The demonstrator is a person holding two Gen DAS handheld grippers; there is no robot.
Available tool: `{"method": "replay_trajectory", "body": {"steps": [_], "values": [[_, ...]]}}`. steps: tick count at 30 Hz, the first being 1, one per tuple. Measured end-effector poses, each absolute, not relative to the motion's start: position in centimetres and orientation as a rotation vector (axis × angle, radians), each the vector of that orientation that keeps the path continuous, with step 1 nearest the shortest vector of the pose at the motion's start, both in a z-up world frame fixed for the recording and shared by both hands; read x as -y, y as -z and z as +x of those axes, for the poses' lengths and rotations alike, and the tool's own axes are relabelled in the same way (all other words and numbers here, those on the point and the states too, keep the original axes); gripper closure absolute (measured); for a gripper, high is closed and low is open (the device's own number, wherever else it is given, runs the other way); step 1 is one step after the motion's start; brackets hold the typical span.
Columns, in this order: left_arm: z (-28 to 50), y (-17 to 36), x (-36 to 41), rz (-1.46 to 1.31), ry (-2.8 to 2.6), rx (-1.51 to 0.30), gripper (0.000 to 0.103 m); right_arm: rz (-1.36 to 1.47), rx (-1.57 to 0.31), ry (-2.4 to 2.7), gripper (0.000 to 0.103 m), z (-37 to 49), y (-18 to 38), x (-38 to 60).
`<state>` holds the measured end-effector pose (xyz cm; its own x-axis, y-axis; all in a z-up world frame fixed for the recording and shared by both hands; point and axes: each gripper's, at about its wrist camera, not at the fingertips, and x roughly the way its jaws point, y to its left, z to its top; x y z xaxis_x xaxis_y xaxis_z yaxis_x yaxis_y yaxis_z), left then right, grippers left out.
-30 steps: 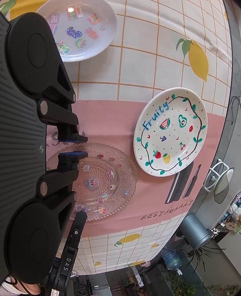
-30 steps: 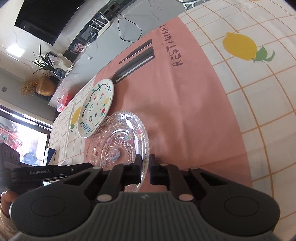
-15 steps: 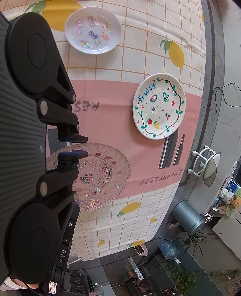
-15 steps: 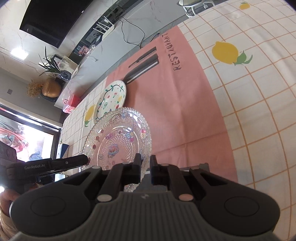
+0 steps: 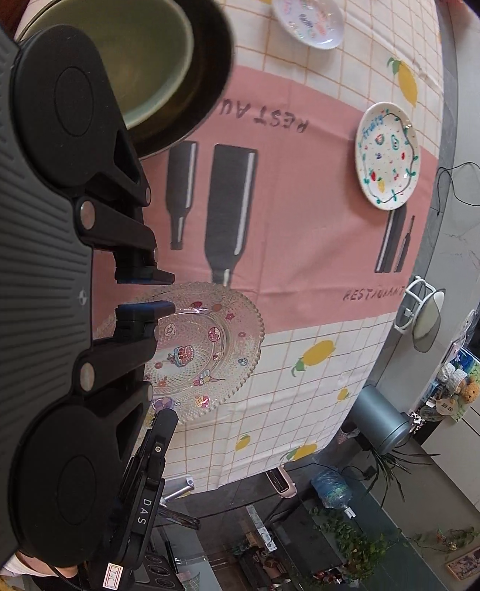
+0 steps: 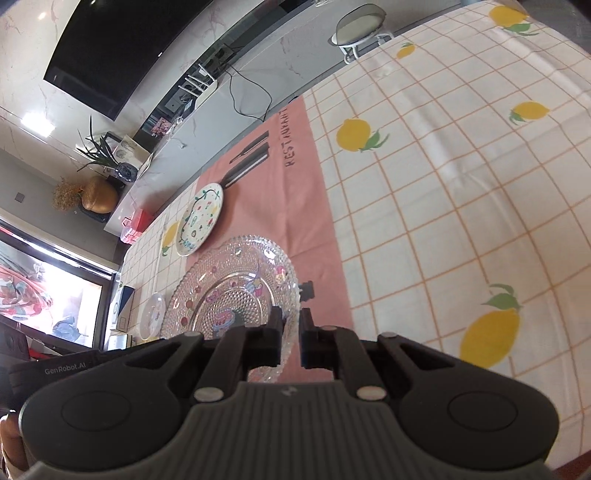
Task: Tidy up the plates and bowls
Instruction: 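Lift the clear glass plate and carry it toward the bowl stack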
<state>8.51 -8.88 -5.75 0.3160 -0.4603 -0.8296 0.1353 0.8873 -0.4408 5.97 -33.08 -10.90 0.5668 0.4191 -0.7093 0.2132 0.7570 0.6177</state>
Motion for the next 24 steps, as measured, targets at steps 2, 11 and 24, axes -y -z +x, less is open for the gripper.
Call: {"method": "replay_trajectory", "body": {"steps": [2, 11, 24], "values": [[7.7, 6.7, 9.3, -0.312, 0.391, -1.2, 0.093, 0.729, -0.991, -0.121, 0.097, 5.0, 11.5, 33.6], [5.1, 10.3, 11.3, -0.253, 0.299, -1.22, 0.092, 0.749, -1.05, -0.083, 0.097, 3.6, 15.9, 34.2], [4.6, 11.5, 11.9, -0.2, 0.262, -1.218, 0.091, 0.679, -1.069, -0.072, 0.097, 3.8, 16.6, 33.4]]}}
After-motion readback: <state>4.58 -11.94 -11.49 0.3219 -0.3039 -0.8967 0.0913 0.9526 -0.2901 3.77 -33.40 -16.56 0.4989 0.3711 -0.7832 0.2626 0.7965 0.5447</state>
